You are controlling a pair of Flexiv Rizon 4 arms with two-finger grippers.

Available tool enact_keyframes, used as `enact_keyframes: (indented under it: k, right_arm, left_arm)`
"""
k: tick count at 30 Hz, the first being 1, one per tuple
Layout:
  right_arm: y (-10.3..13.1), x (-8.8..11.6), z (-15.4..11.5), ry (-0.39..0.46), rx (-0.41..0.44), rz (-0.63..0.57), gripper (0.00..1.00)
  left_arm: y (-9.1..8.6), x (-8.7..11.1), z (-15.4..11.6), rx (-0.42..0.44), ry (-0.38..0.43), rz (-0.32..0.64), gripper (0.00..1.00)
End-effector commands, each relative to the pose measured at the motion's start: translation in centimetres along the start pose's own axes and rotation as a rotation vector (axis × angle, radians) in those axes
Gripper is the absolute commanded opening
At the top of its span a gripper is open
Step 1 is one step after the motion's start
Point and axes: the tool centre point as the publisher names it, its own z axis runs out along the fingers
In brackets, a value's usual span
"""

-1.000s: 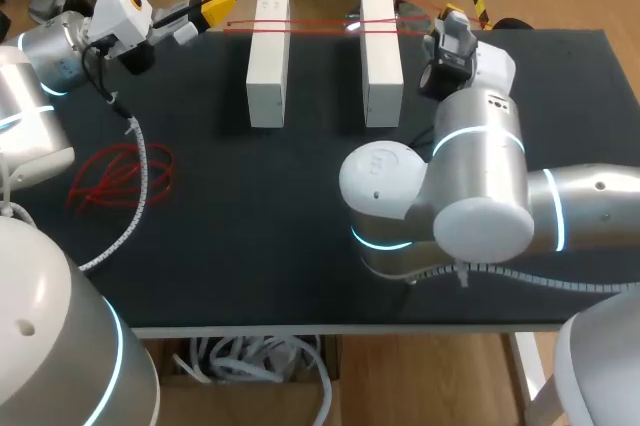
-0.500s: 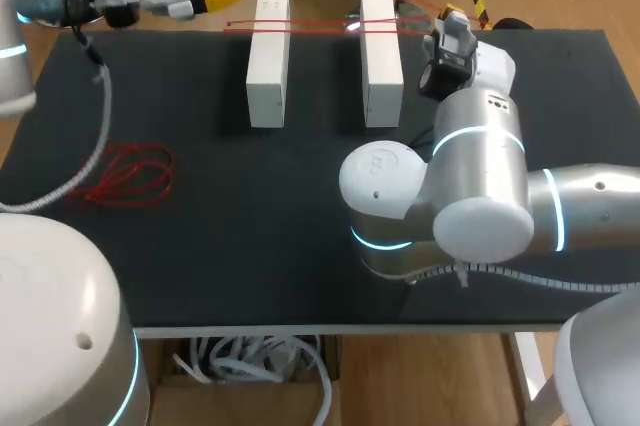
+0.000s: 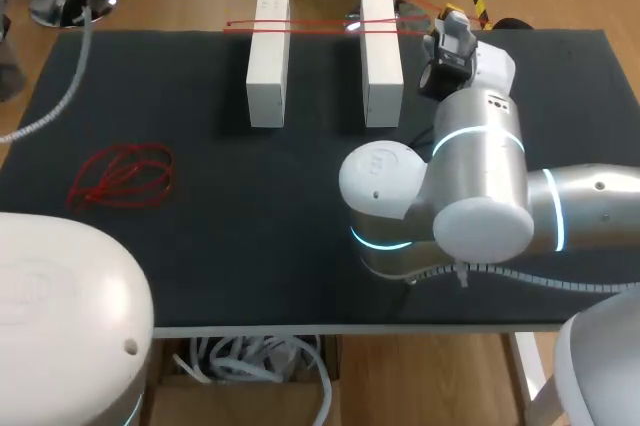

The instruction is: Grab the tape and strap the tape.

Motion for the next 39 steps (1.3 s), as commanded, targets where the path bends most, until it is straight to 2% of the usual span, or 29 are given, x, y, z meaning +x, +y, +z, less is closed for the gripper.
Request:
enact_keyframes:
  k: [1, 2, 3, 5, 6, 8, 9, 11, 12, 13, 15, 16, 24, 25, 26, 27, 29, 30, 32, 33, 38, 39]
  right_arm:
    - [0.0, 0.2, 0.0, -0.005, -0.001, -0.002, 0.0]
    - [0.0, 0.2, 0.0, -0.005, -0.001, -0.002, 0.0]
    - [0.0, 0.2, 0.0, -0.005, -0.001, -0.002, 0.0]
    - [0.0, 0.2, 0.0, -0.005, -0.001, -0.002, 0.0]
    - [0.0, 0.2, 0.0, -0.005, -0.001, -0.002, 0.0]
    - [0.0, 0.2, 0.0, -0.005, -0.001, -0.002, 0.0]
    - [0.0, 0.2, 0.0, -0.005, -0.001, -0.002, 0.0]
    - [0.0, 0.2, 0.0, -0.005, -0.001, -0.002, 0.0]
    - [0.0, 0.2, 0.0, -0.005, -0.001, -0.002, 0.0]
    - [0.0, 0.2, 0.0, -0.005, -0.001, -0.002, 0.0]
    - [0.0, 0.2, 0.0, -0.005, -0.001, -0.002, 0.0]
    - [0.0, 0.2, 0.0, -0.005, -0.001, -0.002, 0.0]
    - [0.0, 0.2, 0.0, -0.005, -0.001, -0.002, 0.0]
    - [0.0, 0.2, 0.0, -0.005, -0.001, -0.002, 0.0]
    - [0.0, 0.2, 0.0, -0.005, -0.001, -0.002, 0.0]
    - [0.0, 0.2, 0.0, -0.005, -0.001, -0.002, 0.0]
    - [0.0, 0.2, 0.0, -0.005, -0.001, -0.002, 0.0]
    - [0.0, 0.2, 0.0, -0.005, -0.001, -0.002, 0.0]
    - [0.0, 0.2, 0.0, -0.005, -0.001, -0.002, 0.0]
    - [0.0, 0.2, 0.0, -0.005, -0.001, -0.002, 0.0]
    - [0.0, 0.2, 0.0, -0.005, -0.001, -0.002, 0.0]
    - [0.0, 0.2, 0.0, -0.005, -0.001, -0.002, 0.0]
  left_arm:
    - [-0.9, 0.9, 0.2, -0.31, -0.021, 0.01, 0.0]
    - [-1.0, 0.9, 0.2, -0.295, -0.027, 0.01, 0.0]
    - [-1.0, 1.0, 0.1, -0.361, -0.009, 0.013, 0.0]
    - [-1.0, 1.1, 0.3, -0.353, -0.007, 0.026, 0.0]
    - [-1.1, 1.1, 0.3, -0.416, 0.009, 0.029, 0.0]
    - [-1.1, 1.2, 0.4, -0.416, 0.008, 0.037, 0.0]
    - [-1.1, 1.3, 0.4, -0.462, 0.018, 0.037, 0.0]
    - [-1.1, 1.4, 0.4, -0.442, 0.008, 0.038, 0.0]
    - [-1.0, 1.5, 0.4, -0.471, 0.014, 0.04, 0.0]
    - [-1.0, 1.5, 0.5, -0.45, 0.011, 0.048, 0.0]
    - [-0.9, 1.5, 0.6, -0.492, 0.02, 0.052, 0.0]
    - [-0.9, 1.5, 0.7, -0.466, 0.011, 0.057, 0.0]
    - [-1.1, 1.5, 0.9, -0.544, -0.01, 0.068, 0.0]
    - [-1.2, 1.5, 0.9, -0.545, -0.019, 0.067, 0.0]
    - [-1.3, 1.5, 1.0, -0.591, -0.019, 0.067, 0.0]
    - [-1.4, 1.5, 1.0, -0.574, -0.025, 0.069, 0.0]
    - [-1.6, 1.6, 1.0, -0.612, -0.033, 0.07, 0.0]
    - [-1.7, 1.7, 1.0, -0.585, -0.043, 0.073, 0.0]
    - [-1.9, 1.9, 1.1, -0.618, -0.046, 0.068, 0.0]
    - [-2.0, 2.1, 1.1, -0.594, -0.053, 0.07, 0.0]
    - [-2.7, 2.8, 1.7, -0.623, -0.059, 0.07, 0.0]
    - [-3.0, 2.9, 1.9, -0.653, -0.054, 0.073, 0.0]
